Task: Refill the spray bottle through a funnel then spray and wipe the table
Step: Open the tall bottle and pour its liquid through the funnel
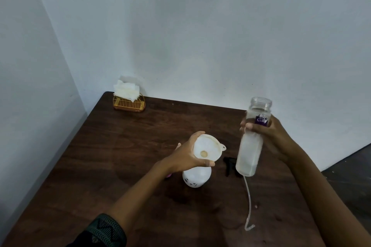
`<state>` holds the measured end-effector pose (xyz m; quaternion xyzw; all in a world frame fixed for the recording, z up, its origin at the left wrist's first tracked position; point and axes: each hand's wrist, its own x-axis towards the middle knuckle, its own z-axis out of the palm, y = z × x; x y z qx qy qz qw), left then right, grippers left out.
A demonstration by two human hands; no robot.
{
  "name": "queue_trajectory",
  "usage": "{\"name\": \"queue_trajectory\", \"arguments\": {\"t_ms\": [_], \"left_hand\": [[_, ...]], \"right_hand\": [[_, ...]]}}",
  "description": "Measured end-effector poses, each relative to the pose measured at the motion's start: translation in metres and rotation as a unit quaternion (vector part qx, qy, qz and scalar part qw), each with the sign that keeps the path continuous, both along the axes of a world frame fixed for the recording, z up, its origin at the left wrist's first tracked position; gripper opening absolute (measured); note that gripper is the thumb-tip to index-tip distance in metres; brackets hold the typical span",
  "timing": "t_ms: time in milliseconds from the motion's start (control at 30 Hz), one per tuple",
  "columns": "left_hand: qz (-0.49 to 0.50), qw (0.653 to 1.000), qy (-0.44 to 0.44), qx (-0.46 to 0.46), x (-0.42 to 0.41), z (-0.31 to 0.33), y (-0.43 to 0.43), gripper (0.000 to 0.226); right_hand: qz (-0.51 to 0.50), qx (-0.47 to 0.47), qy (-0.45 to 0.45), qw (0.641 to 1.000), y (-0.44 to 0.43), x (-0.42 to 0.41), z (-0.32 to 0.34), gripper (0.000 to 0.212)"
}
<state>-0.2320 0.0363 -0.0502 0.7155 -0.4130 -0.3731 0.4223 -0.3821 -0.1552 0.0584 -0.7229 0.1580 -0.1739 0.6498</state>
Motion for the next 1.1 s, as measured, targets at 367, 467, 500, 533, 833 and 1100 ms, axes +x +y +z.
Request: {"name": "queue_trajectory", "arguments": {"t_ms": [367,467,500,533,833,1100], "left_hand": [[-0.007,1.000,-0.002,0.000,0.000,0.002,0.000,0.101],[-0.009,1.000,-0.003,0.003,0.000,0.002,0.001,0.100],[-0.008,1.000,-0.003,0.004,0.000,0.003,0.001,0.100],[-0.006,1.000,-0.004,0.004,0.000,0.002,0.001,0.100],[-0.010,1.000,-0.007,0.001,0.000,0.000,0.003,0.118],[0.266,0.961,-0.066,-0.027,0.045,-0.013,0.032,0.036]], "right_hand": [[-0.061,0.167,-0.162,0.971,-0.026,-0.006,-0.003,0.020],[-0.065,0.190,-0.169,0.965,-0.030,-0.006,-0.006,0.021],[-0.063,0.193,-0.172,0.964,-0.031,-0.006,-0.007,0.019],[-0.063,0.191,-0.172,0.964,-0.031,-0.006,-0.007,0.018],[-0.057,0.079,-0.113,0.989,-0.019,0.001,-0.006,0.022],[-0.090,0.055,-0.064,0.992,-0.012,-0.006,-0.020,0.063]]}}
